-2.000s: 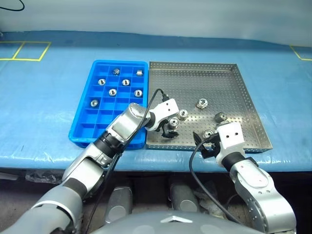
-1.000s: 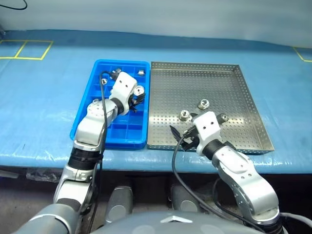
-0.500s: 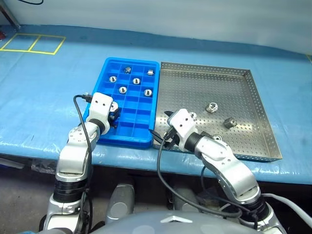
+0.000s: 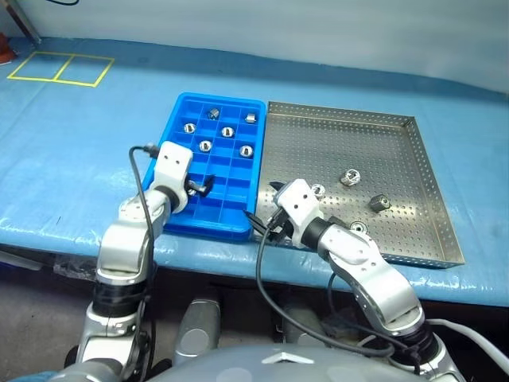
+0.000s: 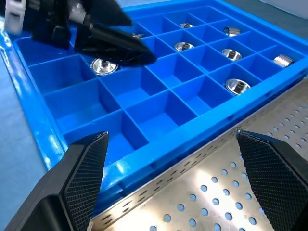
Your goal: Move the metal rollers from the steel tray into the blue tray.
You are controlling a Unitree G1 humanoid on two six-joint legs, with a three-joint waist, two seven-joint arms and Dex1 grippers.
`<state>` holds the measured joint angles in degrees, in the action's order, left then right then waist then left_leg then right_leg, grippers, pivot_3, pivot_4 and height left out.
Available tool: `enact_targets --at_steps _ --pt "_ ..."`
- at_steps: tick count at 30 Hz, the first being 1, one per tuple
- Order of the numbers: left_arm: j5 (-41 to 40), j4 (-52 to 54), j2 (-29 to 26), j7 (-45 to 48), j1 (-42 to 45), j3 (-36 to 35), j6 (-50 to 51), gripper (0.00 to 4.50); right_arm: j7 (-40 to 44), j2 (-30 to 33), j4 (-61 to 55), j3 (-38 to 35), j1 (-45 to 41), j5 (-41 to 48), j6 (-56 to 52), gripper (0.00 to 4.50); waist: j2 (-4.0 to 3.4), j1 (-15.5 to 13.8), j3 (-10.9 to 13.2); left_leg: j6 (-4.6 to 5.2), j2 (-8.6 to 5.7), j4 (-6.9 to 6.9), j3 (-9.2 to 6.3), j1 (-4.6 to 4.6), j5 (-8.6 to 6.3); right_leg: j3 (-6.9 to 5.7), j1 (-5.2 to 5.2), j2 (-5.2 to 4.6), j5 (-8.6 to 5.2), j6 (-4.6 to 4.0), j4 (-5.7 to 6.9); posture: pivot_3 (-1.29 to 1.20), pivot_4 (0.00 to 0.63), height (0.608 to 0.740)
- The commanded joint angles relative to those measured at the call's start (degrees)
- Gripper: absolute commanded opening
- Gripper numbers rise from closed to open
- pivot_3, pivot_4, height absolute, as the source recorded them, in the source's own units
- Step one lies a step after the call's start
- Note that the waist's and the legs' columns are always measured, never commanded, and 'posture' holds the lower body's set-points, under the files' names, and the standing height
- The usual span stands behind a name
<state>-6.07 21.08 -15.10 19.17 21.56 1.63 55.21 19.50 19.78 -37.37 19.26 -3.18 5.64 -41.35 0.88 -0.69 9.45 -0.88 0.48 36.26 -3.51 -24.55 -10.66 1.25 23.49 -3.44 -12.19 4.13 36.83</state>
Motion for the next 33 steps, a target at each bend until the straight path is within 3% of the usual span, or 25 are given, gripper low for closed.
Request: enact_targets --at_steps 1,6,12,19,29,33 --pt "-2.4 -5.3 0.5 4.2 6.2 2.8 -4.3 4.48 -1.3 0.2 -3.6 -2.5 1.3 -0.5 0.5 4.50 0.00 0.2 0.0 0.00 0.00 0.00 0.00 0.01 0.00 0.00 0.01 0.00 0.00 0.00 0.02 -0.03 0.150 0.740" --pt "-2.2 -21.5 0.8 16.8 16.4 13.1 -12.9 4.48 -3.6 0.6 -7.1 -5.8 6.7 -1.3 -0.5 4.50 -0.01 1.6 0.0 0.01 -0.03 -0.04 -0.01 -0.01 0.00 0.01 0.01 0.01 0.00 0.00 0.01 -0.09 0.150 0.740" --pt "-0.8 -36.3 5.2 24.4 23.1 19.8 -20.2 4.48 -6.3 0.6 -10.6 -9.8 13.0 -2.1 -1.3 4.50 -0.02 3.7 0.0 0.04 0.02 -0.11 0.06 -0.02 -0.02 0.07 0.09 0.04 -0.01 -0.01 0.02 -0.17 0.150 0.740" --pt "4.1 -50.0 10.7 24.5 26.7 23.6 -28.7 4.48 -8.8 -0.8 -12.6 -12.4 17.5 -2.9 -1.6 4.50 -0.03 5.8 0.0 0.05 0.02 -0.07 0.13 0.00 -0.02 0.15 0.09 0.03 -0.01 0.01 0.00 -0.22 0.150 0.740" --pt "10.5 -66.5 17.1 20.4 30.0 23.7 -36.6 4.48 -10.0 -1.7 -12.9 -12.5 18.2 -3.3 -1.4 4.50 -0.03 6.8 0.0 0.05 0.01 -0.06 0.11 -0.03 -0.02 0.15 0.10 0.03 0.00 0.03 0.01 -0.23 0.150 0.740" --pt "11.1 -67.8 18.0 20.4 30.4 22.7 -37.6 3.62 -10.1 -2.0 -12.7 -12.3 17.9 -3.4 -1.3 4.50 -0.03 7.1 0.0 0.06 0.00 -0.06 0.11 -0.02 -0.03 0.16 0.09 0.03 0.00 0.04 0.00 -0.23 0.150 0.740"
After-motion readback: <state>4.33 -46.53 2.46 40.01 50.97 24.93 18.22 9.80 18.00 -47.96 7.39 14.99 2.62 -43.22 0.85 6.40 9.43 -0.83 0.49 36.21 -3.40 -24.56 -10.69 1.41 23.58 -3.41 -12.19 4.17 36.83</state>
